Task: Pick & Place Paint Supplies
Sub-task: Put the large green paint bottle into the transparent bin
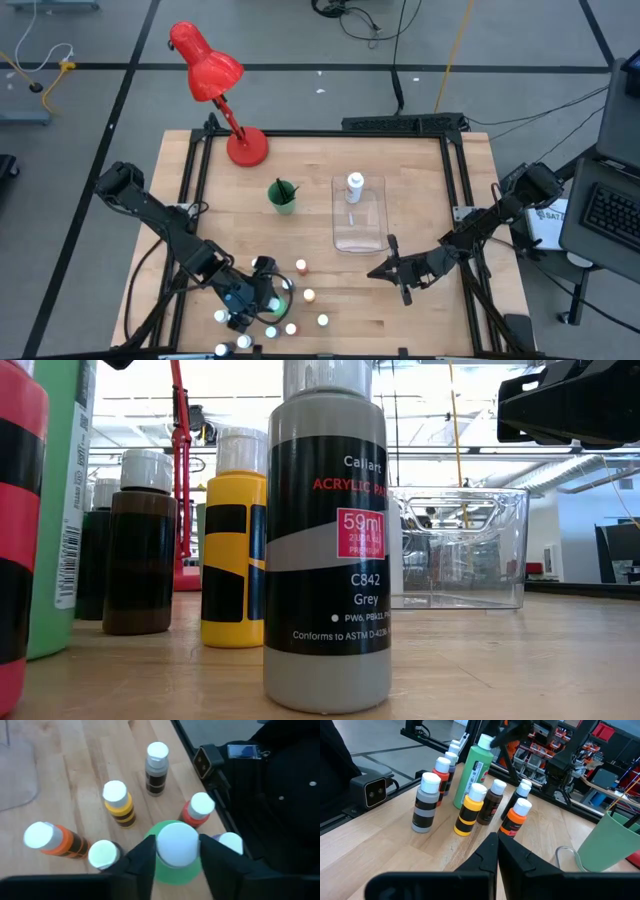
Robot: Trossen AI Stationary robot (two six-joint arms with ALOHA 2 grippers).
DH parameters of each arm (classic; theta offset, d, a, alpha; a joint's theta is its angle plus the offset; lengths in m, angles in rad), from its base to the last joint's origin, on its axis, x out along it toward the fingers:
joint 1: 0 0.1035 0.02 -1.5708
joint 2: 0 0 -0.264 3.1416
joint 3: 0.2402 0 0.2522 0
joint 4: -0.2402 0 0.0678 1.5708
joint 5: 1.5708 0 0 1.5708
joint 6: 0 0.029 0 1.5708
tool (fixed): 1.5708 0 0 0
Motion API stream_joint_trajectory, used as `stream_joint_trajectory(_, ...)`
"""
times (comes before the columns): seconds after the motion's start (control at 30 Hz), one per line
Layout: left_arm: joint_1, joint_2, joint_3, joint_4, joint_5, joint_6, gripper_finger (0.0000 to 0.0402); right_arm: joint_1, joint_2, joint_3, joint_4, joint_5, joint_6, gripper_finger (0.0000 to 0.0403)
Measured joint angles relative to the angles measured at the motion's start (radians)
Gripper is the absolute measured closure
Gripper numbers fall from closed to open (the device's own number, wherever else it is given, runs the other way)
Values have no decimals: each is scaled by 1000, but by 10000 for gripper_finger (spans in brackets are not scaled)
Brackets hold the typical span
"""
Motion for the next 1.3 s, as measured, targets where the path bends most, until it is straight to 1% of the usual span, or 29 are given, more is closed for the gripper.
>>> stream_joint_trajectory(0.07,0,0,0,3,14,5,300,0,0,0,0,0,0,399)
stream_joint_trajectory(0.1,0,0,0,6,25,9,313,0,0,0,0,0,0,399)
stream_joint_trajectory(0.23,-1,2,-1,36,0,38,312,0,0,0,0,0,0,399)
stream_joint_trajectory(0.37,0,1,20,43,-2,45,312,0,0,0,0,0,0,399)
stream_joint_trajectory(0.47,1,2,42,11,-14,27,312,0,0,0,0,0,0,399)
stream_joint_trajectory(0.57,0,3,124,-84,-79,-31,312,0,0,0,0,0,0,399)
stream_joint_trajectory(0.73,-5,2,322,-252,-197,-25,312,0,0,0,-1,0,0,399)
stream_joint_trajectory(0.83,7,1,451,-331,-302,30,312,0,0,0,-1,0,0,399)
stream_joint_trajectory(0.9,39,-1,517,-353,-359,84,312,0,0,0,0,0,0,399)
stream_joint_trajectory(0.97,88,-1,559,-346,-386,144,312,0,0,0,0,0,0,399)
stream_joint_trajectory(1.03,143,-1,588,-337,-370,194,312,0,0,0,0,0,0,399)
stream_joint_trajectory(1.07,175,-1,598,-335,-342,208,312,0,0,0,0,0,0,399)
stream_joint_trajectory(1.1,212,-1,600,-329,-295,223,312,0,0,0,0,0,0,399)
stream_joint_trajectory(1.2,337,22,598,-296,-109,244,312,0,0,0,-1,0,-2,399)
stream_joint_trajectory(1.3,437,76,594,-232,9,286,312,0,0,0,-1,0,-11,399)
